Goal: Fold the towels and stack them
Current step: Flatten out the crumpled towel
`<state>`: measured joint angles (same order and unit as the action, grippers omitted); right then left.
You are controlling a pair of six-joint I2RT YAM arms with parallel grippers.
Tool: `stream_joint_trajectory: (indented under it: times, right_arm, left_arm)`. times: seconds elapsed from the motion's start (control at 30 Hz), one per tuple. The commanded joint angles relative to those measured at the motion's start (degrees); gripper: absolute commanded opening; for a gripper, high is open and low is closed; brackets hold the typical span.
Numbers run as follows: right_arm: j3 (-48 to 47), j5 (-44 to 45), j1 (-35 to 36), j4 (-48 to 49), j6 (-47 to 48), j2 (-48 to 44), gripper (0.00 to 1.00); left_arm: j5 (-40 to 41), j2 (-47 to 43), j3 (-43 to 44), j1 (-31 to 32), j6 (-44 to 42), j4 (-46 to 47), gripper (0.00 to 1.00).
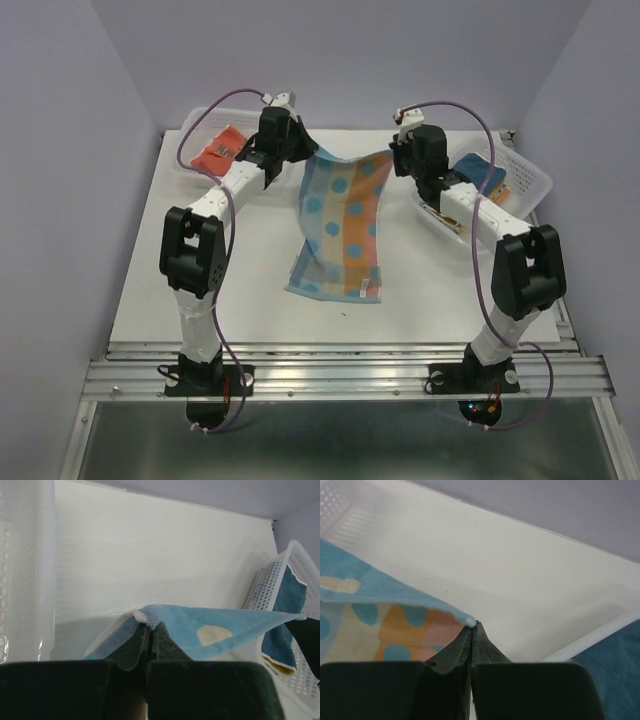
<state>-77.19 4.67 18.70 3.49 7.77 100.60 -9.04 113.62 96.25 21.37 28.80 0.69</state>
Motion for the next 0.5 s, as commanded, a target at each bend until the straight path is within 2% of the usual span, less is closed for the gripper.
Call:
stream_joint_trajectory:
  times: [0.0,0.17,0.33,0.47]
  right_arm:
    - [-1.1,-6.4,0.1,2.4,-1.1,-8.7,0.01]
    - [6.9,-15.5,0.2,1.7,-5.7,-21.7,0.01]
    - [7.4,-29.8,0.5,-6.7,-7.7,-35.9,0.01]
    - [7.3,-39.2,0.5,-8.9,-13.3,-46.6,0.01]
  left_arm:
    - [-3.4,-10.7,-3.5,0.7,-1.6,7.4,0.00]
    - [1.3,-24.0,-14.4,4.8,-2.1,9.0,0.00]
    - [6.4,-41.7,-23.3,11.8,-0.6,7.5,0.00]
    - [7.3,-54.0,-28.5,15.5,3.0,6.6,0.00]
